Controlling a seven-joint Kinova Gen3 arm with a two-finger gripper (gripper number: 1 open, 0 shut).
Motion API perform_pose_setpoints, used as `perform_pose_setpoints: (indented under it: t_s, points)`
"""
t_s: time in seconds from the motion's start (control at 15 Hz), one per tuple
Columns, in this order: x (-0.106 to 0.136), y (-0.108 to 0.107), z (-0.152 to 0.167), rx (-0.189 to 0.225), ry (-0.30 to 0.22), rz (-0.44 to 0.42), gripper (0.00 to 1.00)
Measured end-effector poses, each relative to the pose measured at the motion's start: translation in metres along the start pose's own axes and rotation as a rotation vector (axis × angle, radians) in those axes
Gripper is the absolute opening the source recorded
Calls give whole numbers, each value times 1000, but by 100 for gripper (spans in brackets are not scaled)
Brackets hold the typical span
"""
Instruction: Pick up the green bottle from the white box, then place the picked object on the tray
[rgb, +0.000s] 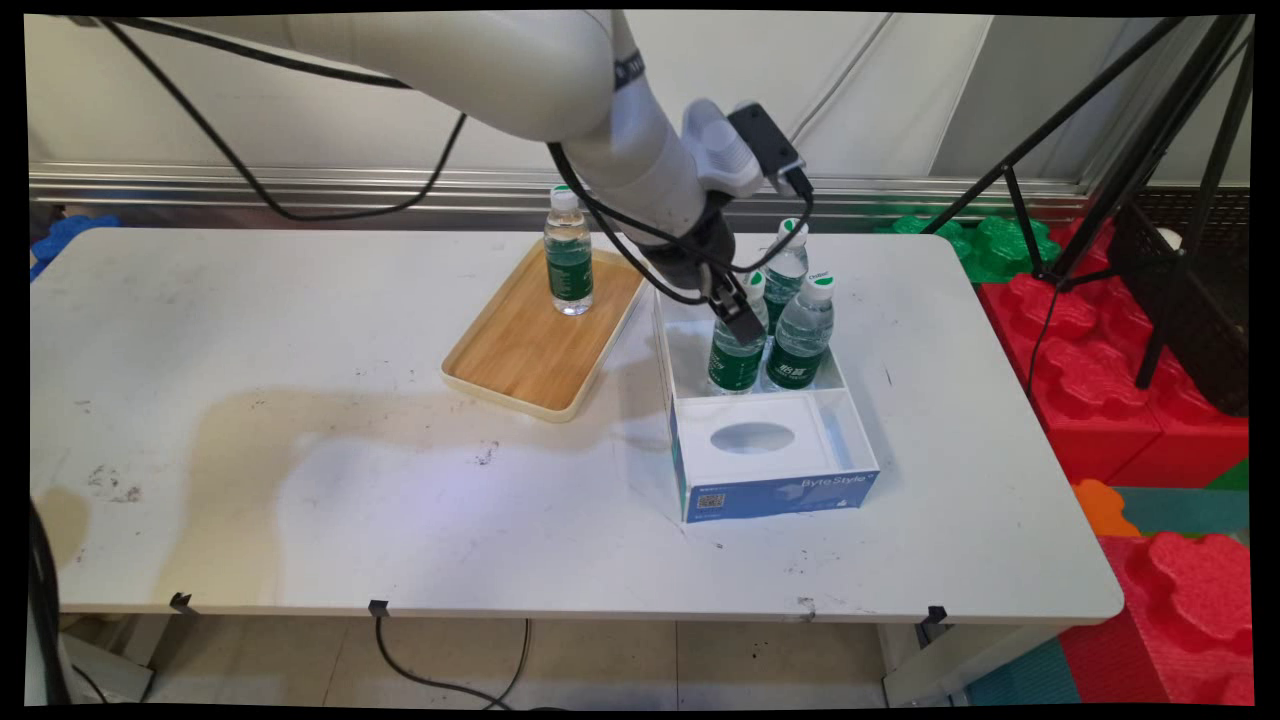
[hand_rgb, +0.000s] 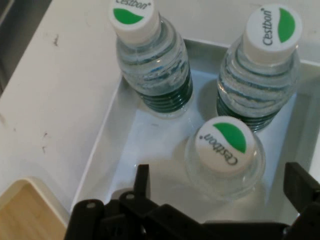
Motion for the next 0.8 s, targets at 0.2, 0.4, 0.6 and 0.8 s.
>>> perform_pose_setpoints:
  t_s: [0.2, 0.4, 0.6, 0.8]
  points:
    - [3, 0, 20, -15, -13, 4, 100]
    - [5, -1, 32, -28, -20, 7, 0]
    - [5, 0, 38, -39, -22, 10, 0]
    - [4, 0, 36, -44, -18, 8, 0]
